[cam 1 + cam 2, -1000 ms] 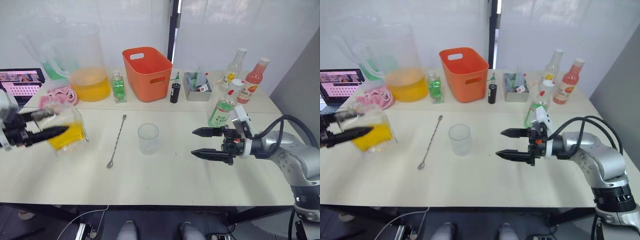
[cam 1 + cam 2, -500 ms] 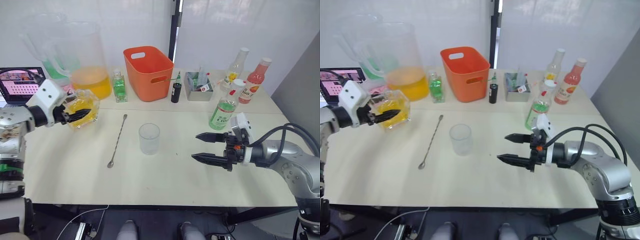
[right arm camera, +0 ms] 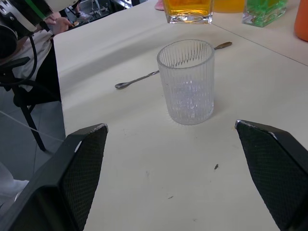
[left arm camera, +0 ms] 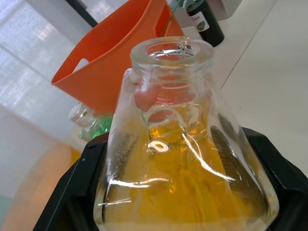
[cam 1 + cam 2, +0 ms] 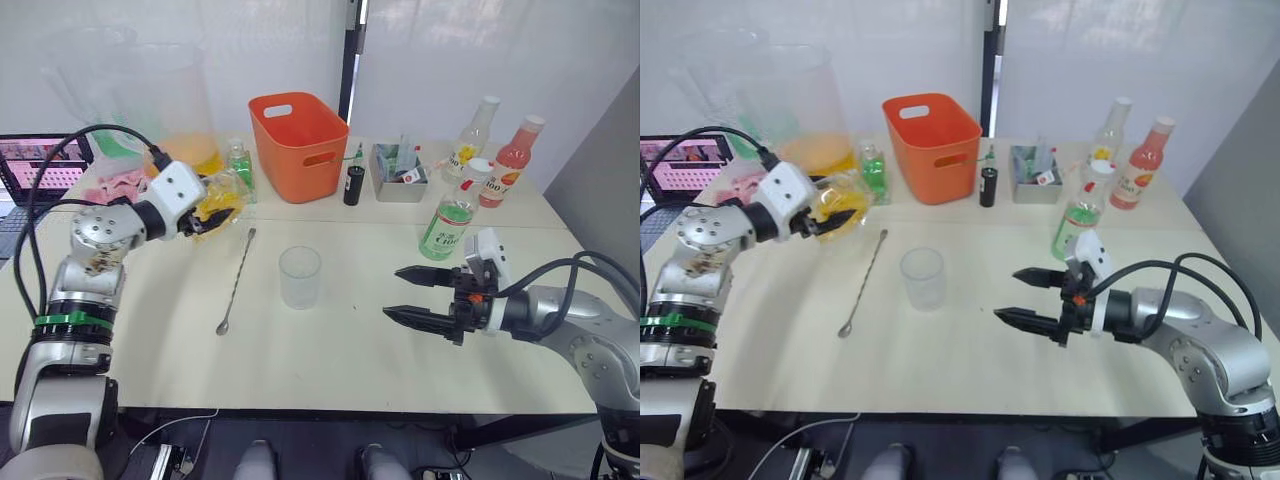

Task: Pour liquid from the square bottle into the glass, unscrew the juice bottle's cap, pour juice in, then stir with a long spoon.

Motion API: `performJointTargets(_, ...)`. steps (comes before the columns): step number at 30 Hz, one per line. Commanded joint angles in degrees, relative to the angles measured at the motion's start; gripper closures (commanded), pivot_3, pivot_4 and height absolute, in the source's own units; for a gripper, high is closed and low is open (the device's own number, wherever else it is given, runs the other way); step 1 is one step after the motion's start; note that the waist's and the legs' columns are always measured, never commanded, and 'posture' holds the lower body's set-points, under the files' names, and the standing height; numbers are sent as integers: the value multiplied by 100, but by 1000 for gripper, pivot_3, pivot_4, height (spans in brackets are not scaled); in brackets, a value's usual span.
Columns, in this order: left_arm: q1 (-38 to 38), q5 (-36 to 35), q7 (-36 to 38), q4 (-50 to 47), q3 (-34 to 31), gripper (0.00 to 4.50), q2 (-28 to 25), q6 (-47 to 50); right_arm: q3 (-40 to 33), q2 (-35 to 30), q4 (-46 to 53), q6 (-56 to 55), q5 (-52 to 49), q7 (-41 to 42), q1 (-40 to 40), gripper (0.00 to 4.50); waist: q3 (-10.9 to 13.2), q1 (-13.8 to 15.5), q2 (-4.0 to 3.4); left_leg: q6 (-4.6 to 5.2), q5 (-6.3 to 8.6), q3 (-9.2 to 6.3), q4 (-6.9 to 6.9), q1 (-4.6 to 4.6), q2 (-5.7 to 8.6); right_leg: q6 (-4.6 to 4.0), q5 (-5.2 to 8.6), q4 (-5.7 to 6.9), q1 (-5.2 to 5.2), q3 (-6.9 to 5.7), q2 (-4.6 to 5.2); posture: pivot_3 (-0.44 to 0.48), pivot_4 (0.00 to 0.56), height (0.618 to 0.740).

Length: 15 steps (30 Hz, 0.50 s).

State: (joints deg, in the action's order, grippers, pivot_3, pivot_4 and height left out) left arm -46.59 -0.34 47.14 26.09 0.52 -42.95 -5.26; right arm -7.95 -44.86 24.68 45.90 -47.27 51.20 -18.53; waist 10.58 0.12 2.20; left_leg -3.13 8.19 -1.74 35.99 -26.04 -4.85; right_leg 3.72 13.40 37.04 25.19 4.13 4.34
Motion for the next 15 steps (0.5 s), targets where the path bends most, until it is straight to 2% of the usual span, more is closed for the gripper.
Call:
performJointTargets(1,-176,113,-320,-533,-119,1704,-3,-554,-203,40,380,91,-257,-209,27,15,0,-17,0,0,0,0,-1,0,0,-1,0,0,0,0,0,0,150,703)
performJointTargets(10,208,268,-535,-983,-21,1704,436,-846,-253,107,726,251,-509,-695,165,15,0,-22,0,0,0,-2,4,1,1,-2,-3,3,-3,0,1,0,150,703)
performJointTargets(15,145,706,-817,-944,143,1704,436,-1378,-237,118,760,260,-516,-827,174,15,0,-28,0,1,0,-2,7,0,1,-2,-5,3,-3,0,0,0,150,703)
